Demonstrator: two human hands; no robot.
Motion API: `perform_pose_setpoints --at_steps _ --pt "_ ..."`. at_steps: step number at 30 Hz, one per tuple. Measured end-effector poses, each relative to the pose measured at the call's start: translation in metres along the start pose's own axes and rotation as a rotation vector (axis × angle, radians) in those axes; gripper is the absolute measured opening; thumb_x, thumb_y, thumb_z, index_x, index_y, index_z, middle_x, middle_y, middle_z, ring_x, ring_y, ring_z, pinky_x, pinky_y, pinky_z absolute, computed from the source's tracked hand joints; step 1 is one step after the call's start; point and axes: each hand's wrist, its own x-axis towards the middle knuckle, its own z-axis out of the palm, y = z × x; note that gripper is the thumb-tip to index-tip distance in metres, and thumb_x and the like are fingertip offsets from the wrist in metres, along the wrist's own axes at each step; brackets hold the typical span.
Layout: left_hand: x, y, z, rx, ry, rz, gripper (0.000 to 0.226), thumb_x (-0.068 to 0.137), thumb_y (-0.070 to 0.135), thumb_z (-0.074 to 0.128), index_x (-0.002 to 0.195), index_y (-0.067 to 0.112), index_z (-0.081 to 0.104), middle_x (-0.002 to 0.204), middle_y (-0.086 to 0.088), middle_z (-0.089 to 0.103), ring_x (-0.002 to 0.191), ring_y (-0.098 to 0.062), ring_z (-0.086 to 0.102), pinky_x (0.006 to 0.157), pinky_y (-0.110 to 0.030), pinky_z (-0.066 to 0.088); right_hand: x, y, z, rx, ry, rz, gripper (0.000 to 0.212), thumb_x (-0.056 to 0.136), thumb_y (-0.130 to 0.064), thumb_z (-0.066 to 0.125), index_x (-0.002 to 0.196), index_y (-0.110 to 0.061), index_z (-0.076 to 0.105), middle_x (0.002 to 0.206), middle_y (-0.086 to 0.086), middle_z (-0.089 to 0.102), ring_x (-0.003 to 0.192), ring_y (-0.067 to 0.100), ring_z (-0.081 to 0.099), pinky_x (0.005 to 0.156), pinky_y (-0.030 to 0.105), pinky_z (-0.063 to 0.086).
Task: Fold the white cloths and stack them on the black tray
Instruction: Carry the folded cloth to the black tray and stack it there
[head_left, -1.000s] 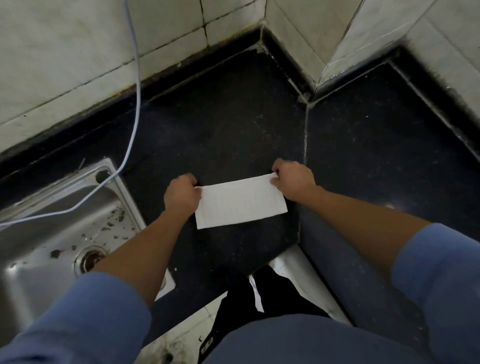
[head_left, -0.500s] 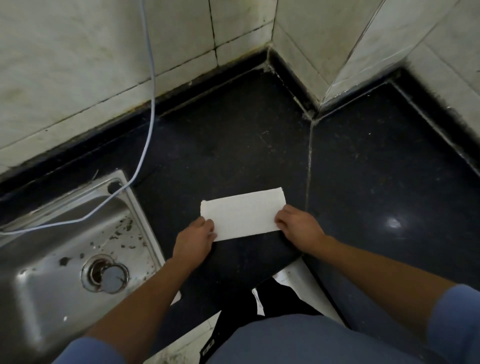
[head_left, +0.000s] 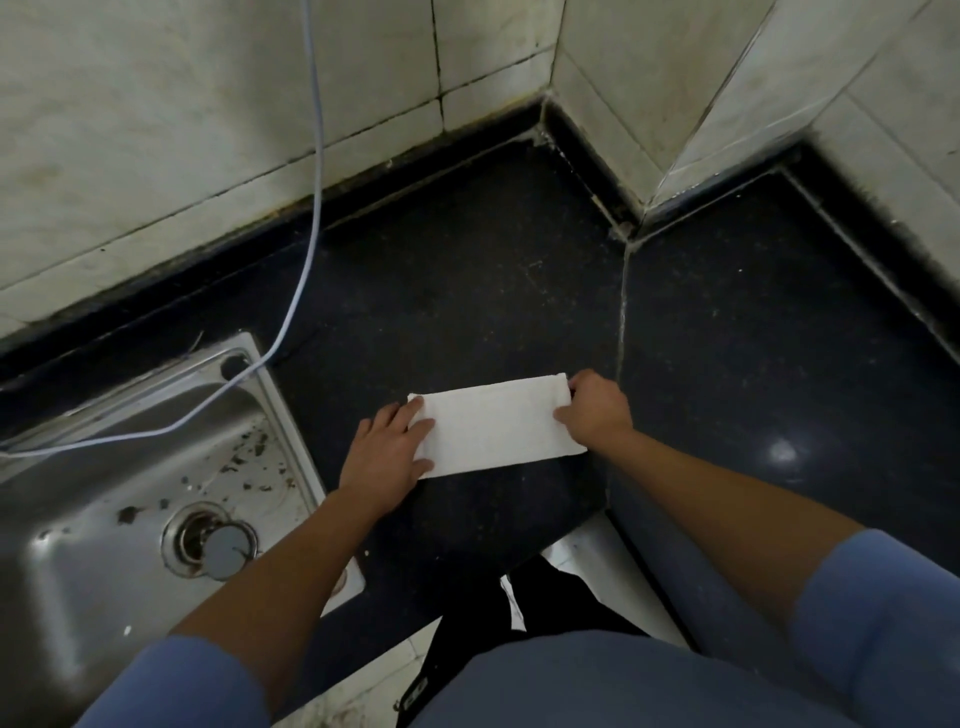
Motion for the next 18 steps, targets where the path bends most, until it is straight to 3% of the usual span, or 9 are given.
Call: perform_pose_setpoints --at_steps 3,7,11,14,18 --pt "-0.002 0.004 -0.003 0.008 -0.006 -0.005 0.062 0.088 0.043 0.058 0.144 0.027 0.036 0.158 0.000 0.017 0.142 -0.024 0.018 0.112 -0.042 0.024 0.001 -0.001 -0.011 0.270 -0.069 0.120 0.022 0.081 -0.017 0.067 0.098 -0.004 0.066 0.096 0.010 0.067 0.088 0.027 0.064 0.074 0.034 0.054" --pt "-0.013 0.006 -0.007 -0.095 0.090 -0.054 0.061 0.087 0.040 0.061 0.142 0.022 0.040 0.154 -0.004 0.024 0.139 -0.024 0.024 0.111 -0.040 0.028 -0.011 -0.017 -0.026 0.706 -0.150 0.210 0.008 0.081 -0.005 0.069 0.084 -0.005 0.061 0.096 0.017 0.067 0.084 0.031 0.066 0.074 0.043 0.057" --pt "-0.034 -0.006 -0.004 -0.178 0.148 -0.168 0.052 0.088 0.037 0.062 0.135 0.021 0.047 0.147 -0.006 0.035 0.133 -0.024 0.033 0.107 -0.038 0.032 -0.022 -0.051 -0.017 0.678 -0.178 0.086 0.013 0.078 -0.003 0.070 0.082 -0.009 0.059 0.090 0.014 0.067 0.075 0.024 0.066 0.061 0.035 0.056" --pt "-0.048 -0.018 -0.001 -0.203 0.171 -0.227 0.046 0.087 0.036 0.063 0.129 0.020 0.053 0.139 -0.005 0.043 0.125 -0.023 0.041 0.102 -0.035 0.036 -0.028 -0.083 0.007 0.564 -0.233 0.013 0.019 0.076 -0.004 0.073 0.086 -0.012 0.058 0.097 0.012 0.066 0.083 0.025 0.067 0.059 0.035 0.058" --pt "-0.064 -0.027 0.000 -0.240 0.156 -0.272 0.044 0.087 0.036 0.063 0.126 0.020 0.054 0.135 -0.002 0.045 0.121 -0.020 0.043 0.101 -0.033 0.039 -0.032 -0.115 0.043 0.402 -0.275 -0.047 0.020 0.077 -0.007 0.072 0.083 -0.016 0.056 0.090 0.007 0.063 0.085 0.026 0.066 0.068 0.040 0.060"
